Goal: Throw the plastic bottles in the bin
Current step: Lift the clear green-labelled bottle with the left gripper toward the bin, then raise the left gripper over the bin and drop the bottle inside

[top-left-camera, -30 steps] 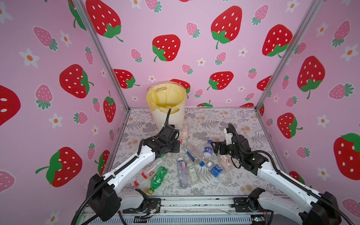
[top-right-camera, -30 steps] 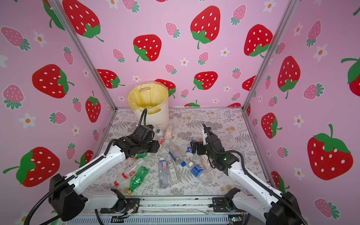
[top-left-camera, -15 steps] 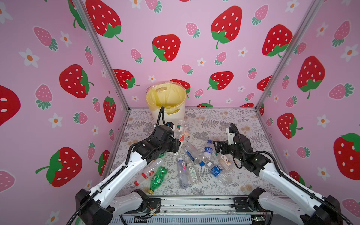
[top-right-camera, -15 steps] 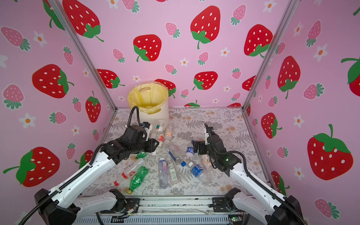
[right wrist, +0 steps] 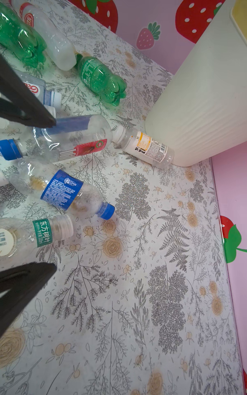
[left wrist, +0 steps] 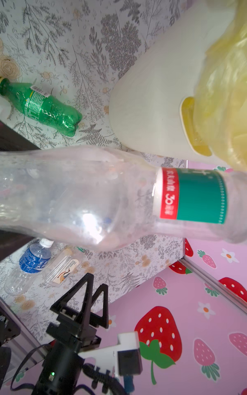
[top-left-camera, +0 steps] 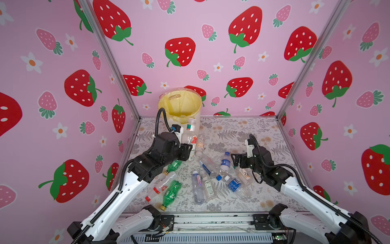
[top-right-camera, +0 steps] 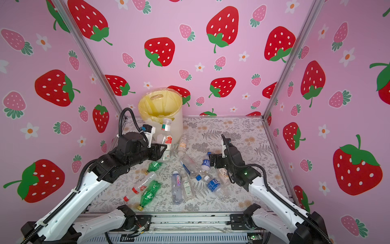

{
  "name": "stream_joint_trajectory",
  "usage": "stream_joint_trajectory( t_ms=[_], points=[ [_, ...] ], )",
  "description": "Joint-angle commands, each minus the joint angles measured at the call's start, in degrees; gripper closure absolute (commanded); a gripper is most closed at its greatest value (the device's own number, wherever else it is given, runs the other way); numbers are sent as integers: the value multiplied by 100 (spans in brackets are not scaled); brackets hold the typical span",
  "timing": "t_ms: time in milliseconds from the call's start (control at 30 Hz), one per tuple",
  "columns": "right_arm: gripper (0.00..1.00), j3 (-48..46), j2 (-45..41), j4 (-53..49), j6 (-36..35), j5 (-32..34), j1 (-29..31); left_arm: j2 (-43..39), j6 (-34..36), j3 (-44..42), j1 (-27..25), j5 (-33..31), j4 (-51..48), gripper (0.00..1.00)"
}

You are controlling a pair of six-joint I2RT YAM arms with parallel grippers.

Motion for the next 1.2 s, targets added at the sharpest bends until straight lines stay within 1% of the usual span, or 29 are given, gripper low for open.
stream_joint_trajectory(
  t_ms=[0, 67, 167, 300, 367, 533, 600, 667, 733, 833, 933, 1033, 1167],
  points=[
    [1, 73, 98, 125, -3, -113, -36, -126, 151, 363, -8, -734, -104, 56],
    [1, 127, 175, 141, -31, -161, -36, -68, 80, 574, 22, -1128, -366, 57],
    [1, 166, 260, 164, -49, -191, -38, -30, 223, 725, 57, -1333, -526, 57],
    [1, 244, 365, 224, -75, -207, -36, -272, 203, 509, 111, -1668, -531, 57],
    [1, 287, 402, 254, -93, -207, -36, -399, 36, 359, 182, -1899, -617, 58],
    [1, 332, 531, 298, -146, -215, -45, -863, -229, -245, 343, -1738, -484, 58],
    [1, 315, 558, 297, -157, -216, -45, -989, -300, -399, 369, -1794, -467, 58],
    [1, 274, 570, 311, -146, -215, -46, -990, -336, -397, 404, -1928, -536, 58],
    [1, 230, 563, 334, -144, -223, -45, -906, -274, -287, 448, -1933, -528, 58],
    [1, 177, 552, 338, -120, -216, -45, -666, -174, 33, 502, -1928, -469, 58],
    [1, 103, 510, 359, -85, -213, -49, -233, -7, 632, 625, -1866, -412, 57],
    [1, 51, 468, 366, -50, -216, -53, 403, 187, 1528, 851, -1654, -444, 56],
    [1, 41, 420, 368, -15, -233, -54, 1341, 309, 2806, 1285, -1324, -447, 55]
  ],
)
